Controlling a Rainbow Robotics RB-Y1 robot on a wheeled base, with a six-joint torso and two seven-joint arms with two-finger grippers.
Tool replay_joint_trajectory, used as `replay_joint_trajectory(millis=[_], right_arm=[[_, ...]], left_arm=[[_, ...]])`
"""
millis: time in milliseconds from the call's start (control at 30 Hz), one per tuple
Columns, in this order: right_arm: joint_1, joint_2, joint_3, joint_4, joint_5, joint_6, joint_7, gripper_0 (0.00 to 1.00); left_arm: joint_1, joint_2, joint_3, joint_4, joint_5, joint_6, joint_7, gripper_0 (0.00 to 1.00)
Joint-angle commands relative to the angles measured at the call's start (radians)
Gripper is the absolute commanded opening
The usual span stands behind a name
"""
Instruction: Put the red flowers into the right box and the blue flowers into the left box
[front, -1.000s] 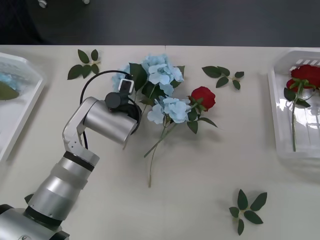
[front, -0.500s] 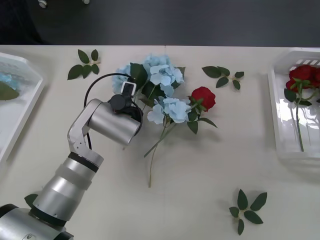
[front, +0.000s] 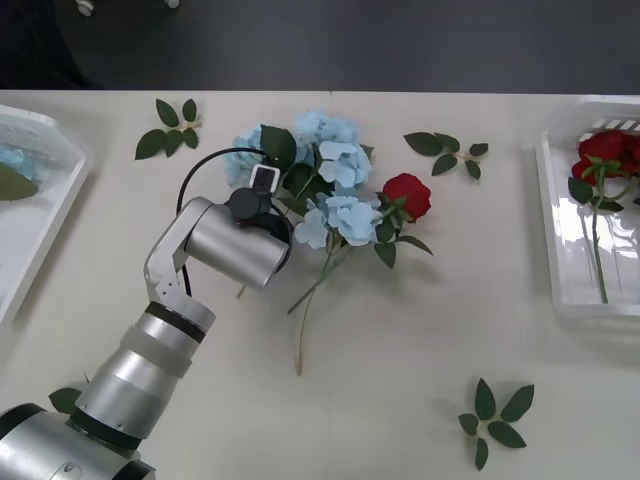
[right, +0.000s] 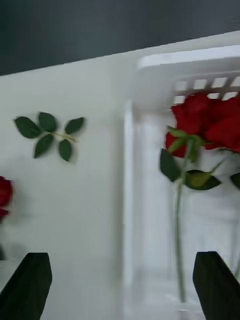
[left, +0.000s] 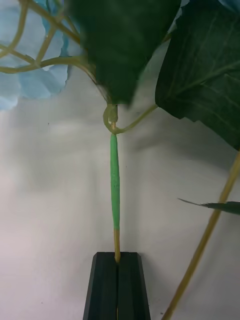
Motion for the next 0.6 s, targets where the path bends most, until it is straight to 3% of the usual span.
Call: replay_joint_trajectory(millis=[33,333,600], right_arm=[[-0.029,-0.021,0.014,-0.120,-0.073,0.018,-0.171,0.83],[-0.062,-0.021,0.159,-0.304,-0.098,0.012,-0.548,0.83],[-0.122,-0.021,0.370,-0.415,-0.009,-0.014,-0.843,0.83]], left_arm=[[-0.011,0.021,0.016,-0.033,0.057,-0.002,0.056,0.00],[0.017,0.176,0.028,-0.312,0.258,0.152,0.064,0.00],[0.202,0.271,0.168,-0.669,0.370,0.195,0.058,0.00]])
